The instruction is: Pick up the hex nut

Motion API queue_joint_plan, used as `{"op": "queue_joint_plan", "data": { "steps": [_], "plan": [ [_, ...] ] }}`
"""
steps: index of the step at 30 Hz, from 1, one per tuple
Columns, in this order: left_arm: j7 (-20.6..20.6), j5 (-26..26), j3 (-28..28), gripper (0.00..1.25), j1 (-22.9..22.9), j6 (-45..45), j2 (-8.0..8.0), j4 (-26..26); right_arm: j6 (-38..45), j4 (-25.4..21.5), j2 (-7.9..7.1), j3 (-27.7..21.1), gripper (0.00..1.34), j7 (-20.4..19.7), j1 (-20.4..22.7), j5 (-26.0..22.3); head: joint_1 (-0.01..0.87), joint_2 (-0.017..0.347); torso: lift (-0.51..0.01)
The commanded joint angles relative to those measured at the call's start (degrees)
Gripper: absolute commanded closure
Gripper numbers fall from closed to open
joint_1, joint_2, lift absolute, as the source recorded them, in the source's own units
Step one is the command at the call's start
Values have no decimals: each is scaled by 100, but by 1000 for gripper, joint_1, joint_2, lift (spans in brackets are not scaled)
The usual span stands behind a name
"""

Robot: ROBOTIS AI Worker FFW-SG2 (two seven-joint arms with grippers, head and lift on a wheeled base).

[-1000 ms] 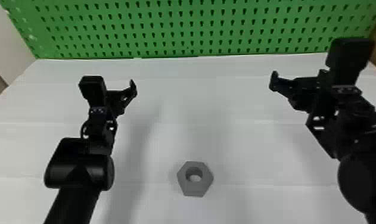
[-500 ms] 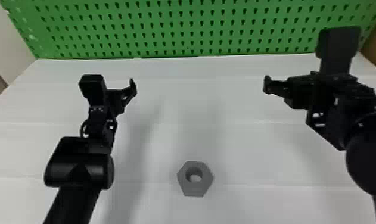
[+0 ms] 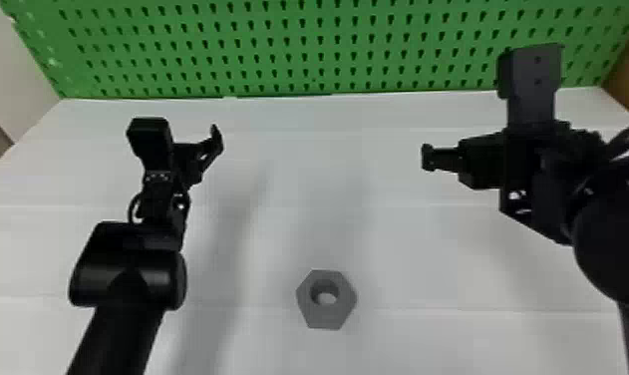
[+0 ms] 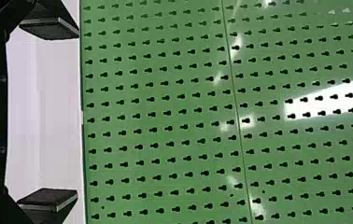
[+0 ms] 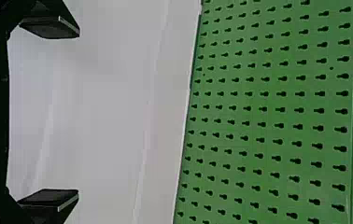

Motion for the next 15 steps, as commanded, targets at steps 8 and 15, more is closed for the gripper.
{"op": "queue_joint_plan", "data": {
  "steps": [8,15],
  "plan": [
    [0,-122,-40,87,-174,25,122,9,502,227,-16,431,96,1,-277,-602,785,138,-92],
    [0,-139,-67,87,-306,42,201,53,959,447,-7,448,98,1,-470,-989,785,138,-92]
  ]
}}
